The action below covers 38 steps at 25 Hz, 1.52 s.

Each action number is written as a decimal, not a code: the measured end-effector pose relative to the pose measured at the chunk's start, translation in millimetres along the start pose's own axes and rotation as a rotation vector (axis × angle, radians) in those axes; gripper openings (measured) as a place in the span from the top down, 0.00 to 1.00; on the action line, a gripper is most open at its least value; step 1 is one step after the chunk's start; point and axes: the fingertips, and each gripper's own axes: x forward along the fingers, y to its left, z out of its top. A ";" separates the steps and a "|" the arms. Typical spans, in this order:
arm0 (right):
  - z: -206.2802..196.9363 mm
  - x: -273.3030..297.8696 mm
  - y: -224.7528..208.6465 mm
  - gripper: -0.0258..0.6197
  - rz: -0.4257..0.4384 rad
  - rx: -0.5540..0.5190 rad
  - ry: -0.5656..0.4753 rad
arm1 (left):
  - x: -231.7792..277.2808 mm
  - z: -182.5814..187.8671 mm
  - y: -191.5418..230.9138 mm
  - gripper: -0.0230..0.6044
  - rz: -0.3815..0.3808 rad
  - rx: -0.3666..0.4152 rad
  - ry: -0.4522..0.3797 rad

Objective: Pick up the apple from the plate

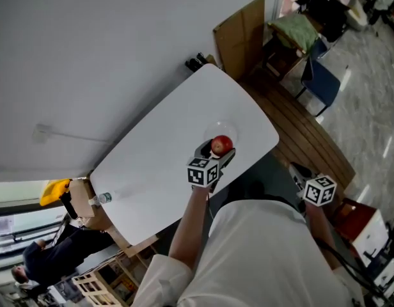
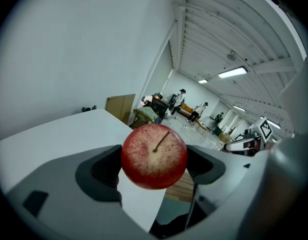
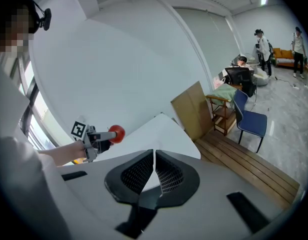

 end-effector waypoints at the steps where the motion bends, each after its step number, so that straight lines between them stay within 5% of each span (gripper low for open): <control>1: 1.1 0.6 0.9 0.90 0.013 -0.005 0.002 | -5.1 3.1 -3.8 0.33 0.001 -0.010 -0.017; 7: 1.6 -4.1 7.6 0.90 0.094 -0.030 0.009 | -35.6 12.3 -35.5 0.33 -0.008 -0.048 -0.105; 12: -1.5 -8.7 12.2 0.90 0.142 -0.050 0.022 | -59.7 4.9 -51.5 0.33 -0.021 -0.157 -0.169; 29: -6.5 -7.6 55.7 0.90 0.354 -0.230 0.078 | -144.0 -54.0 -96.3 0.33 0.147 -0.203 -0.263; 38: -9.4 5.4 93.2 0.90 0.397 -0.293 0.065 | -185.2 -72.7 -89.3 0.33 0.155 -0.235 -0.316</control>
